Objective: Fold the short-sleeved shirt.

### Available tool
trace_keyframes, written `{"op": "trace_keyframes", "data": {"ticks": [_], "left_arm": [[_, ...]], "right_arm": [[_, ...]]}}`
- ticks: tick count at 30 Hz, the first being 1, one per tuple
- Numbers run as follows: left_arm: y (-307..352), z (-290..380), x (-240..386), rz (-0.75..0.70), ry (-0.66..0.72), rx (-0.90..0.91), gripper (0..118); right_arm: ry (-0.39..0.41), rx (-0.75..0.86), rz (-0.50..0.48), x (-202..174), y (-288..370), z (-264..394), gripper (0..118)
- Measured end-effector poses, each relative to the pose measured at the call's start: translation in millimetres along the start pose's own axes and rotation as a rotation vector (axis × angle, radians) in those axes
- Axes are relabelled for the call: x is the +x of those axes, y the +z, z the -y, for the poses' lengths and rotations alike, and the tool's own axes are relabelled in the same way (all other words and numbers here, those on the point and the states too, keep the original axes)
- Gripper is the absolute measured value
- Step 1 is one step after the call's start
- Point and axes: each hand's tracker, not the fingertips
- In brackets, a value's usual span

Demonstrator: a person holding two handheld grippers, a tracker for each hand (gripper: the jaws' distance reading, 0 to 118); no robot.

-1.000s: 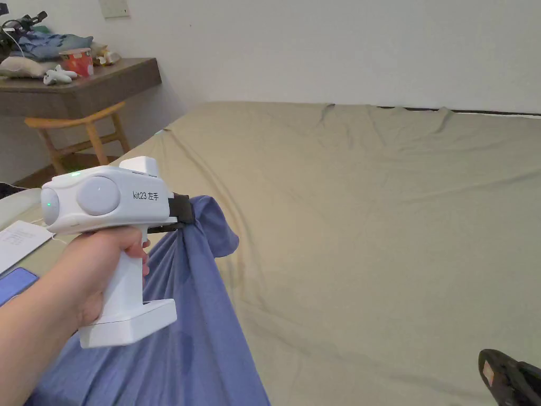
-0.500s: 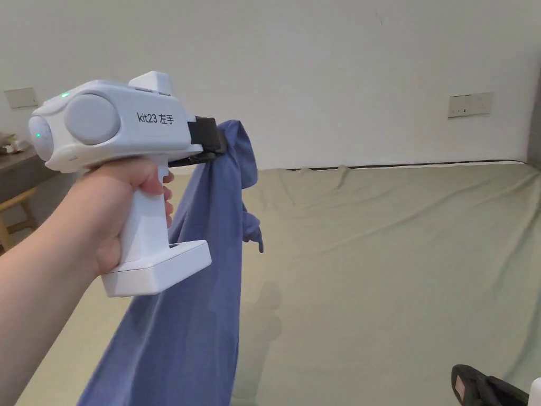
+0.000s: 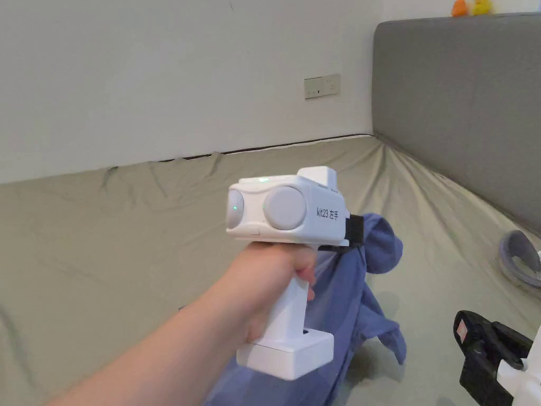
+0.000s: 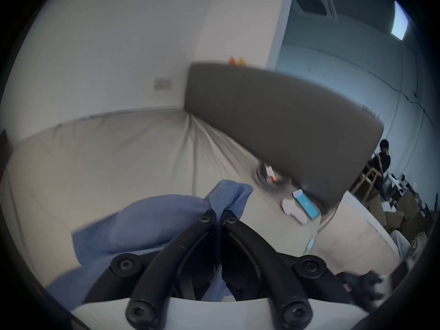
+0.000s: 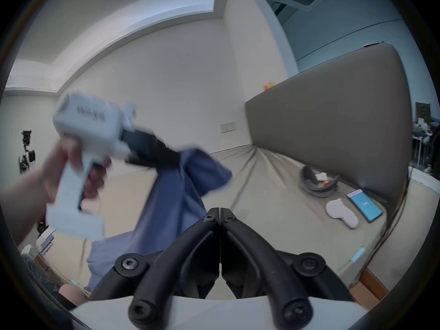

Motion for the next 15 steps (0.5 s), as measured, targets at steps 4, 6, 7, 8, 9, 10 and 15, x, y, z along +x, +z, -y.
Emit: {"op": "trace_keyframes", "data": {"ticks": [4,6,7,8,9,10,15], "left_arm": [[-69,50,21,0.013,-0.002,-0.134,1],[-90,69,25,0.027,-0.015,-0.181,1],[-96,76,25,0.035,-0.011,-0.186,1],[-98,83,32,0.029,-0.010,-0.188,2],[-102,89,31,0.025,-0.010,-0.193,2],[-105,94,31,0.013,-0.011,-0.195,18],[-83,101,12,-0.113,-0.039,-0.053,107]], "right_arm": [[-0.020,0.001,0.034,13,9,3,0],[-0.016,-0.001,0.050,14,11,5,0],[-0.011,-0.002,0.056,13,10,4,0],[-0.006,-0.004,0.060,13,9,4,0],[-0.002,-0.007,0.064,14,9,4,0],[-0.002,-0.009,0.065,14,9,4,0],[0.003,-0.023,0.045,54,3,-10,0]]}}
